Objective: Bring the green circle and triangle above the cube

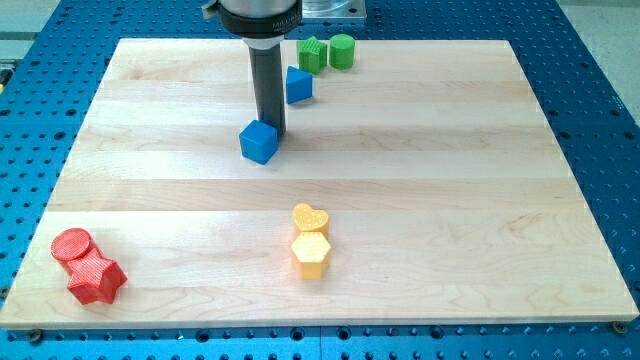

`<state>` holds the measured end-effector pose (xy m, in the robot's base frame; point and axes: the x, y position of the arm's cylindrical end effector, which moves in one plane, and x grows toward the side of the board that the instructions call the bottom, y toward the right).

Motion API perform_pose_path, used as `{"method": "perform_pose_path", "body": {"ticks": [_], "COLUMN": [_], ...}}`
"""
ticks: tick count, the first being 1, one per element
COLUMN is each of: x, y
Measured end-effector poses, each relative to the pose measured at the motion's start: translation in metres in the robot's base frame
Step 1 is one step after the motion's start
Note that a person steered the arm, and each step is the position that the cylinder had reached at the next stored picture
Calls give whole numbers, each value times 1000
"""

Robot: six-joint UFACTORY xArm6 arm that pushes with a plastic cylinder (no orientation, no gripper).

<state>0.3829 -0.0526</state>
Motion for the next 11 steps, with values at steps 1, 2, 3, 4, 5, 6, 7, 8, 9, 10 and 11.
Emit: {"method": "perform_pose_path", "body": {"ticks": [1,2,3,4,5,6,7,8,9,10,11], "x": [-26,-39,-103,-174,-186,-153,-100,-71,-61,-54,-61], "y": [37,77,152,162,137,79,26,10,19,24,-60]}}
